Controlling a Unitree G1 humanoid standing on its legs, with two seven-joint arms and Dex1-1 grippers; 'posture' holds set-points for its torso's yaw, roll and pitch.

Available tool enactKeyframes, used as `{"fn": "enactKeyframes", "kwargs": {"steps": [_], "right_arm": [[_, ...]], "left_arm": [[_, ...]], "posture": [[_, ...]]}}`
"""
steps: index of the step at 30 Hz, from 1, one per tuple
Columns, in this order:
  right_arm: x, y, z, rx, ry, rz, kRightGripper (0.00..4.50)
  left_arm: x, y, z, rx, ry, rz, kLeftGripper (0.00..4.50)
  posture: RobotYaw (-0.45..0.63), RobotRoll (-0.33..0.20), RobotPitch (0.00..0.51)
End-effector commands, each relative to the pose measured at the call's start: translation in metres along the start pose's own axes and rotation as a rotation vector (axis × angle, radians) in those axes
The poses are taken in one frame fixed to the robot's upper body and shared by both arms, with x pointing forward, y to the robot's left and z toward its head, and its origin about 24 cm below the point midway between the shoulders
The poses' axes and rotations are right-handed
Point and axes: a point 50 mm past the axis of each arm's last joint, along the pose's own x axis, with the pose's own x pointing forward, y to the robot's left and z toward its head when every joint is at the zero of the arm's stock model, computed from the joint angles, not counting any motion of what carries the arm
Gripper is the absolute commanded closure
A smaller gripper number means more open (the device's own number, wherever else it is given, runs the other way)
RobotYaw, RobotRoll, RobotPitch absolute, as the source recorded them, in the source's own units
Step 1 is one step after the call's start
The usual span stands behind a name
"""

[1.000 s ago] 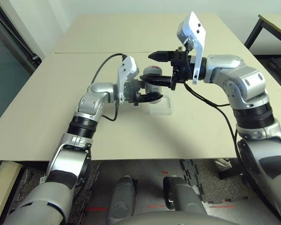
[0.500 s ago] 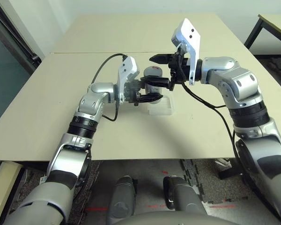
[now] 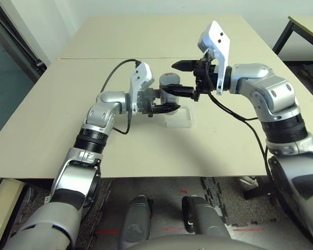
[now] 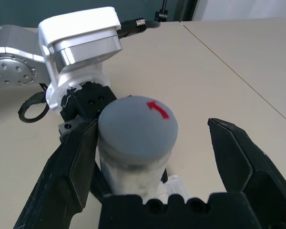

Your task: Pour the medicine from the bottle into the box.

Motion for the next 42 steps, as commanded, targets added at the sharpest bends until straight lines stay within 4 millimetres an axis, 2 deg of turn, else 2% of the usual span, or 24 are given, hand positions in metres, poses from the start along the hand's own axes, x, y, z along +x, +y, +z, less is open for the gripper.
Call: {"fn": "enactKeyframes", "kwargs": {"steps": [1, 13, 21, 26, 34, 42], "right_arm": [[-0.016, -0.009, 0.0, 0.016, 0.002, -0.089, 0.0], [-0.025, -0.011, 0.0, 0.032, 0.001, -0.122, 0.0], [-0.035, -0.012, -0.006, 0.044, 0.038, -0.121, 0.0], [-0.043, -0.004, -0.007, 0.077, 0.048, -0.044, 0.0], [-0.025, 0.013, 0.007, 0.099, -0.021, 0.064, 0.0], [-0.006, 0.008, 0.012, 0.061, -0.041, 0.067, 0.0]], "left_arm": [[-0.003, 0.003, 0.002, 0.019, 0.009, -0.003, 1.96], [-0.005, 0.004, 0.001, 0.018, 0.013, 0.001, 1.96], [-0.008, 0.006, 0.001, 0.018, 0.016, 0.008, 1.96], [-0.011, 0.007, 0.0, 0.019, 0.023, 0.015, 1.96], [-0.009, 0.008, 0.002, 0.028, 0.027, 0.009, 1.96], [-0.004, 0.007, 0.003, 0.033, 0.022, -0.003, 1.96]], "posture": [[0.03, 0.0, 0.082], [0.02, 0.0, 0.085], [0.03, 0.0, 0.081], [0.03, 0.0, 0.081], [0.03, 0.0, 0.079], [0.04, 0.0, 0.075]]}}
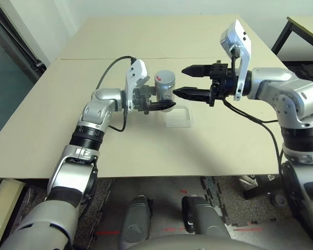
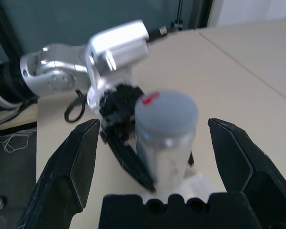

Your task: Pour the medicine from the bottle into the box.

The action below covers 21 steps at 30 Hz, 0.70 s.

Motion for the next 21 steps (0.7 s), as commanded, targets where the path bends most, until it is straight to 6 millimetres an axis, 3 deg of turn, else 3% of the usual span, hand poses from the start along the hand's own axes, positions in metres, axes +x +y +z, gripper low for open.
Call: {"fn": "enactKeyframes", "kwargs": {"steps": [1, 21], "right_arm": [[0.006, -0.004, -0.001, -0.026, 0.012, -0.006, 0.0], [0.034, -0.011, -0.006, -0.09, 0.041, 0.003, 0.0]], "left_arm": [[0.004, -0.001, 0.003, 0.022, 0.011, -0.02, 1.96], [0.011, -0.003, 0.003, 0.031, 0.003, -0.035, 1.96]], "posture": [[0.04, 0.0, 0.075], [0.05, 0.0, 0.077]]}}
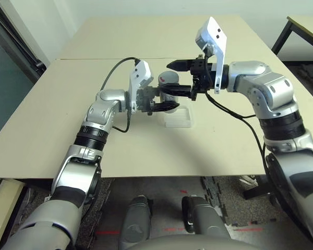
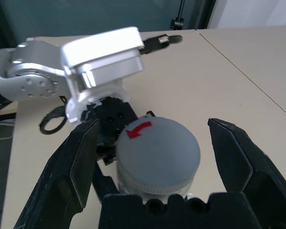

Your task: Pour the medicine from the bottle into the box.

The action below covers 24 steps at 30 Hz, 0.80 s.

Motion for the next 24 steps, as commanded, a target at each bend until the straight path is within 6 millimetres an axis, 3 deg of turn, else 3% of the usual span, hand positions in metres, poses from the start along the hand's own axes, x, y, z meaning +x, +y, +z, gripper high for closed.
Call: {"fn": "enactKeyframes", "kwargs": {"steps": [1, 5, 11, 24], "right_arm": [[0.004, -0.001, 0.001, -0.028, 0.004, 0.0, 0.0], [0.006, -0.001, 0.001, -0.03, 0.0, 0.001, 0.17], [0.006, 0.002, 0.001, -0.026, 0.003, 0.021, 1.91], [0.0, 0.001, 0.02, 0.005, -0.037, 0.012, 1.91]], "left_arm": [[0.003, 0.0, 0.003, 0.026, 0.015, -0.019, 1.96], [0.003, -0.001, 0.003, 0.025, 0.017, -0.02, 1.96], [0.002, 0.0, 0.0, 0.022, 0.024, -0.016, 1.96], [-0.001, 0.001, -0.012, 0.015, 0.066, -0.01, 1.96]], "posture": [[0.05, 0.0, 0.077], [0.05, 0.0, 0.078], [0.05, 0.0, 0.076], [0.03, 0.0, 0.066]]}}
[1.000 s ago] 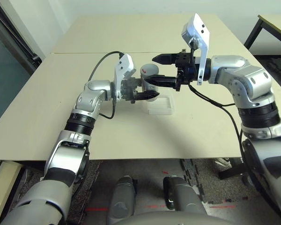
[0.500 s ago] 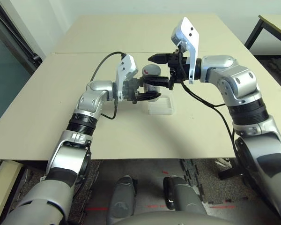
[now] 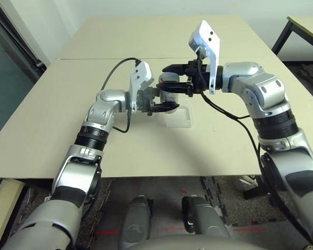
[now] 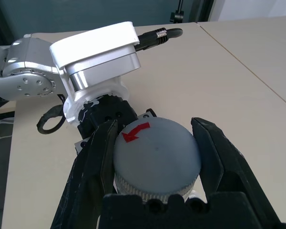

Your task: Pour the medicine from the bottle into the box.

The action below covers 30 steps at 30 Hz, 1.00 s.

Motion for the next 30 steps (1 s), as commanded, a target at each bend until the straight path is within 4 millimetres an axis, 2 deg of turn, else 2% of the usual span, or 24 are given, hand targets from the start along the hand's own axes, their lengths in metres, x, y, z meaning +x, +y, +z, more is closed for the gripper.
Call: {"fn": "enactKeyframes", "kwargs": {"steps": [1, 20, 28, 30], "right_arm": [[-0.006, -0.003, 0.021, -0.027, -0.059, -0.012, 1.91], [-0.012, -0.038, 0.031, 0.004, -0.13, -0.291, 1.91], [-0.024, -0.061, 0.003, 0.053, -0.122, -0.535, 1.91], [-0.027, -0.063, -0.009, 0.079, -0.113, -0.589, 1.91]], "left_arm": [[0.0, 0.0, -0.01, -0.01, 0.057, -0.005, 1.96], [-0.002, -0.007, -0.022, -0.043, 0.064, 0.011, 1.96], [-0.011, 0.011, -0.02, -0.057, 0.022, 0.222, 1.96], [-0.016, 0.019, -0.019, -0.056, 0.003, 0.312, 1.96]], "posture": [[0.03, 0.0, 0.066], [0.05, 0.0, 0.082], [0.05, 0.0, 0.084], [0.06, 0.0, 0.086]]}}
